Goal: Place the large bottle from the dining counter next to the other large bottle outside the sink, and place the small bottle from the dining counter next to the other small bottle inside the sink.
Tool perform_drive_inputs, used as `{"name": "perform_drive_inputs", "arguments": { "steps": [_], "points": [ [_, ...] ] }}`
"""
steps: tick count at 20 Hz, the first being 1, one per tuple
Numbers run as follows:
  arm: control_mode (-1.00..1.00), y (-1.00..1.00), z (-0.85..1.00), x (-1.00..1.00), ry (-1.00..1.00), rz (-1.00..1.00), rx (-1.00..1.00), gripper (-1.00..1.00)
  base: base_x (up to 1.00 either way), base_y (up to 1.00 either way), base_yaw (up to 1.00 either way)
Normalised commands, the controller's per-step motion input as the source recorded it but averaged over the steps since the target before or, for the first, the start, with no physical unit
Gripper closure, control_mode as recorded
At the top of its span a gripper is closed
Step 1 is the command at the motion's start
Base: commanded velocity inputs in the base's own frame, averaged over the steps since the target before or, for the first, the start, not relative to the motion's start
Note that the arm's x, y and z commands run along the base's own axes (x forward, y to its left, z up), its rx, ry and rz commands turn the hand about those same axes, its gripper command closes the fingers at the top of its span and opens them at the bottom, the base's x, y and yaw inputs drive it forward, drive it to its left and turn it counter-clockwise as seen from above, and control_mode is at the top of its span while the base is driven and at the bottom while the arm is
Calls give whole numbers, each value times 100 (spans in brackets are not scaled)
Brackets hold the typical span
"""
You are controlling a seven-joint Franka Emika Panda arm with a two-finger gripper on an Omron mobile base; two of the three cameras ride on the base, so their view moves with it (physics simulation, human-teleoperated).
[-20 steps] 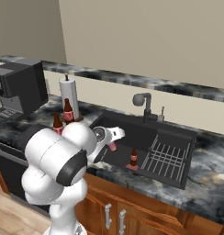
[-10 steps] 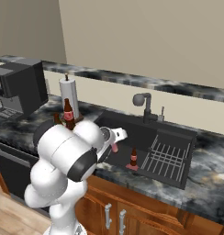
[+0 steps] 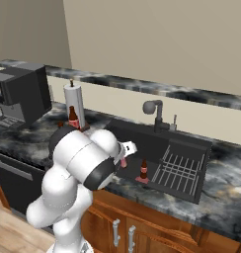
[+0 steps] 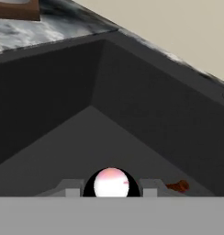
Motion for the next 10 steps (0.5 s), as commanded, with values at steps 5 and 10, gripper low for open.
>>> {"name": "perform_drive_inputs", "arguments": {
  "steps": [5,10],
  "points": [
    [-100,0,-28,2,0,4,0,-100,0,0,0],
    [-100,-11,-12,2,-1,2,0,-100,0,0,0]
  ]
}}
